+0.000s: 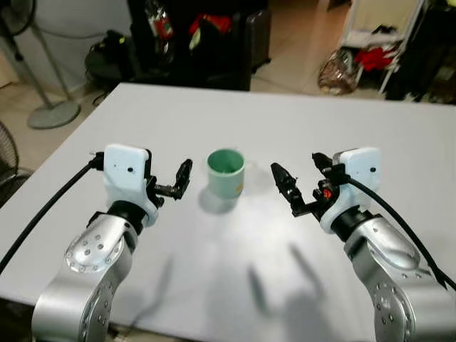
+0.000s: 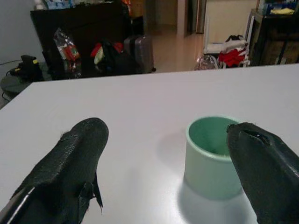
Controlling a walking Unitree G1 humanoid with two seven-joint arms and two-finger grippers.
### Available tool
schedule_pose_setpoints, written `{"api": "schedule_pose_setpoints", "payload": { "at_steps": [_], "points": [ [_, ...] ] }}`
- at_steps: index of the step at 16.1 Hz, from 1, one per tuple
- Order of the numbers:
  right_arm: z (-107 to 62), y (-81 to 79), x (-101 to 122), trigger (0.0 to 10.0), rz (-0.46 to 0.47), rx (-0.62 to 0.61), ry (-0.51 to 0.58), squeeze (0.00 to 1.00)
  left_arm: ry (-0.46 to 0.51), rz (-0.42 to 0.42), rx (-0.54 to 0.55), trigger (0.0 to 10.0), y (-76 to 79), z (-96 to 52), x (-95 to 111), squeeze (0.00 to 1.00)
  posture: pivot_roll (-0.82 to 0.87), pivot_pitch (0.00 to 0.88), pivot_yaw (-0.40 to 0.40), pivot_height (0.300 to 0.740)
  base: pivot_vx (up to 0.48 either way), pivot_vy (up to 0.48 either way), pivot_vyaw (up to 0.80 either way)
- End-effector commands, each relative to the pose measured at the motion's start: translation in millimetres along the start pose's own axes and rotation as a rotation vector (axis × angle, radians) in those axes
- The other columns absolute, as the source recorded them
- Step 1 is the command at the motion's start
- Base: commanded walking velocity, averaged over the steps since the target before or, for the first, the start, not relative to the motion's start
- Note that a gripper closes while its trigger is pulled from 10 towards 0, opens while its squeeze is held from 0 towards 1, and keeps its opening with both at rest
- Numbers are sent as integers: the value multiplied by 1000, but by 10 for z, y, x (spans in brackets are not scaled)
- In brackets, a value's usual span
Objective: Setting the table
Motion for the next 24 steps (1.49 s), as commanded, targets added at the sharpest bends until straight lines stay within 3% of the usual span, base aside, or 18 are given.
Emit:
{"api": "schedule_pose_setpoints", "payload": {
  "at_steps": [1,15,18,24],
  "points": [
    [17,-41,21,10000,4,16,13,0,-15,19,9,10000,-30,2,-27,0,-103,0,66,740,-281,0,0],
    [31,-53,-3,10000,24,20,9,0,-20,24,14,10000,-40,3,-31,0,-97,0,64,740,-275,0,0],
    [39,-79,-3,10000,-17,43,4,0,-23,26,34,10000,-70,4,-41,0,-97,0,63,740,0,0,0],
    [57,-150,-37,10000,-18,93,-15,0,-6,16,80,10000,-139,-21,-40,0,-90,0,51,740,0,0,800]
  ]
}}
Point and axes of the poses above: a point about 5 cm out from each wrist's last joint towards the gripper, its own z axis pointing out of the wrist towards the gripper, its own x axis along the axis of the wrist's last joint, y = z × x, the point moved 6 cm from there along z, pointing out of the wrist towards the gripper, and after that the axes turned 11 degrees about -z, right-handed, at the moved point
